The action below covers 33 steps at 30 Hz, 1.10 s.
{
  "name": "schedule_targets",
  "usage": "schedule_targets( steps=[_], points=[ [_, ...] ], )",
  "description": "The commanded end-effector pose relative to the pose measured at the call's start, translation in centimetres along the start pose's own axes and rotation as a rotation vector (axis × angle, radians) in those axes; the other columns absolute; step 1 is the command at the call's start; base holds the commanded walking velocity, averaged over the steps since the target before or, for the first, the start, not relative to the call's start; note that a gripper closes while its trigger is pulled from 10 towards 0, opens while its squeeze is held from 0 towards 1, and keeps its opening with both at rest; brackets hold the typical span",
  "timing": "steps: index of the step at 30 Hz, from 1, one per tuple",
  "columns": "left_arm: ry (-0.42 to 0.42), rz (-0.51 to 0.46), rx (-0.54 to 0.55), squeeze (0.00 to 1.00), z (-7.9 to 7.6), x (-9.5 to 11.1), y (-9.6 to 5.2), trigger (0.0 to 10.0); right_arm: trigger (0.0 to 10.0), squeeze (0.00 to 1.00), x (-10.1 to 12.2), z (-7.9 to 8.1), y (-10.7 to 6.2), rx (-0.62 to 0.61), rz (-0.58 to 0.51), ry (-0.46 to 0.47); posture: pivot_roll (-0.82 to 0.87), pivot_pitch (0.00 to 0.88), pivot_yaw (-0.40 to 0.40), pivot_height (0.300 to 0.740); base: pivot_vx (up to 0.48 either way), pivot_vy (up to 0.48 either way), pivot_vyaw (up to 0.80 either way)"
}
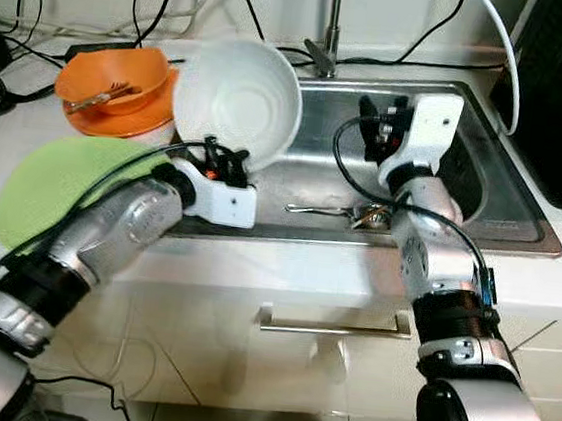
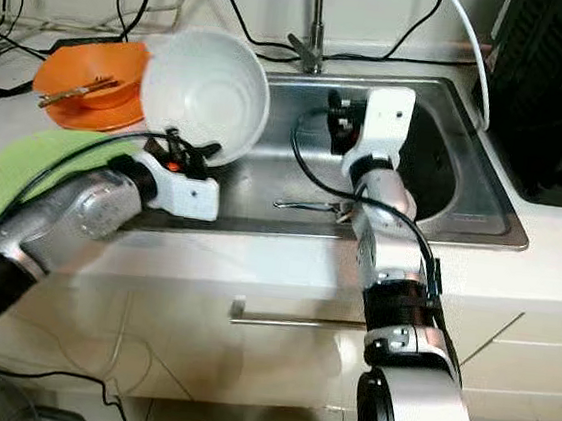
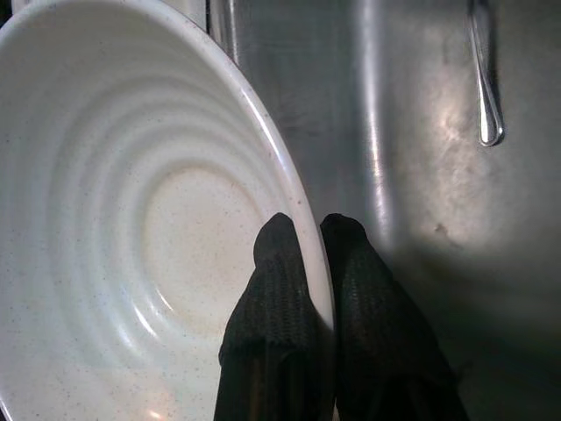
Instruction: Kitchen organization
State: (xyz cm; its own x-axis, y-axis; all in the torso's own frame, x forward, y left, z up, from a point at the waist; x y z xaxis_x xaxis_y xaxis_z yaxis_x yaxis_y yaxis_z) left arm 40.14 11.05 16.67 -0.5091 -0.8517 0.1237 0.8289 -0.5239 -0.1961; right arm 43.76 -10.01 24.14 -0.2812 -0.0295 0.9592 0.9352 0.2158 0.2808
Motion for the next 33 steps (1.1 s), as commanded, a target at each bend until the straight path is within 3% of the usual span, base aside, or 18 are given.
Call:
schedule_targets(
  steps=[1, 24, 25, 33],
  points=[
    [0.031, -0.002, 0.051, 0.00, 1.7, 0.0, 0.5, 10.0, 10.0, 1.00, 0.7, 0.7, 0.3, 0.028, -0.006, 0.016, 0.17, 0.028, 0.116, 0.740, 0.000, 0.000, 0.00],
    [0.037, -0.024, 0.091, 0.00, 1.9, 1.0, 2.6, 10.0, 10.0, 1.00, 1.0, 4.0, -0.6, 0.198, 0.047, 0.068, 0.13, 0.010, 0.116, 0.740, 0.000, 0.000, 0.00],
    [0.040, -0.028, 0.092, 0.00, 1.9, 1.1, 2.7, 10.0, 10.0, 0.00, 0.8, 4.1, -0.7, 0.205, 0.054, 0.064, 0.13, 0.009, 0.116, 0.740, 0.000, 0.000, 0.00],
    [0.052, -0.052, 0.118, 0.00, 2.3, 1.9, 3.1, 10.0, 10.0, 0.00, 0.0, 4.4, -1.0, 0.217, 0.094, 0.067, 0.13, 0.005, 0.116, 0.740, 0.000, 0.000, 0.00]
  ],
)
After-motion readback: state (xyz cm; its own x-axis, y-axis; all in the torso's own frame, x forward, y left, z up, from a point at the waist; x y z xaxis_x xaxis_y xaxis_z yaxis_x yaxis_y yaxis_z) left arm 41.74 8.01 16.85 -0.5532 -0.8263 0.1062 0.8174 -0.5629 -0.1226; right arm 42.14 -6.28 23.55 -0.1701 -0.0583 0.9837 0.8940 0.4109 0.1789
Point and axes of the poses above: a point about 5 cm out from each wrist's last joint towards the gripper, its own y axis pointing out of the wrist towards the gripper, its own x axis along the axis of the wrist's last joint, z = x × y, the point moved 6 cm from there along y, pointing out of the wrist towards the gripper, and after that the axes turned 2 degrees about -y, right-handed, at the moved point
